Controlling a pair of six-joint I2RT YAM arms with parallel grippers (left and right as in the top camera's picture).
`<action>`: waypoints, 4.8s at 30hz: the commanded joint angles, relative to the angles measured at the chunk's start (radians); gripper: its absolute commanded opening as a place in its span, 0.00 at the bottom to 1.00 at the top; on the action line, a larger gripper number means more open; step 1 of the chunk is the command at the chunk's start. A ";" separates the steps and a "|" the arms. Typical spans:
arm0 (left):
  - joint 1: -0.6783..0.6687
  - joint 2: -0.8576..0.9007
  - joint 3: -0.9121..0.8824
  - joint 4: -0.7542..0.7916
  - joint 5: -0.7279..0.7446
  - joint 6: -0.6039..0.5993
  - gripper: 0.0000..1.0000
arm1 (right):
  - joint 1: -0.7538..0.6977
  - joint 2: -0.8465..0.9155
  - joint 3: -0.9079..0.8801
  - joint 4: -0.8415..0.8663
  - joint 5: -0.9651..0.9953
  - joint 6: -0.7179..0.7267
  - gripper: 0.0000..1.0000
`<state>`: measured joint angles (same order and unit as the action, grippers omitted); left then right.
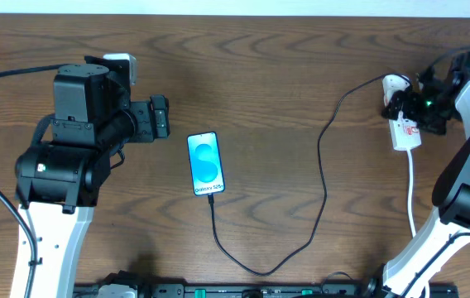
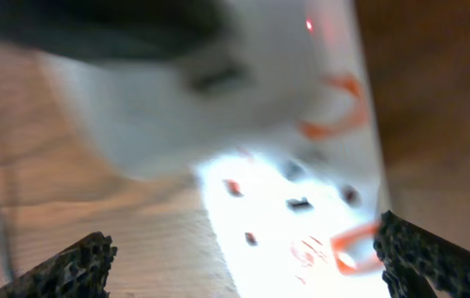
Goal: Plug charger to phone and switch on socket
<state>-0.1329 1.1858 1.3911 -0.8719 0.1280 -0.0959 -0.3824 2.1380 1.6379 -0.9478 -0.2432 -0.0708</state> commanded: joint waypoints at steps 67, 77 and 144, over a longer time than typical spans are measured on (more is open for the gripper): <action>0.002 0.003 0.012 -0.003 -0.009 0.016 0.91 | -0.003 -0.431 0.251 -0.324 0.174 0.122 0.99; 0.003 0.003 0.012 -0.003 -0.009 0.016 0.91 | -0.003 -0.431 0.251 -0.324 0.174 0.122 0.99; -0.001 -0.451 -0.426 0.308 -0.055 0.017 0.91 | -0.003 -0.431 0.251 -0.324 0.174 0.122 0.99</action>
<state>-0.1329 0.7631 1.0035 -0.5919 0.0902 -0.0959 -0.3870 1.7172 1.8709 -1.2694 -0.0711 0.0418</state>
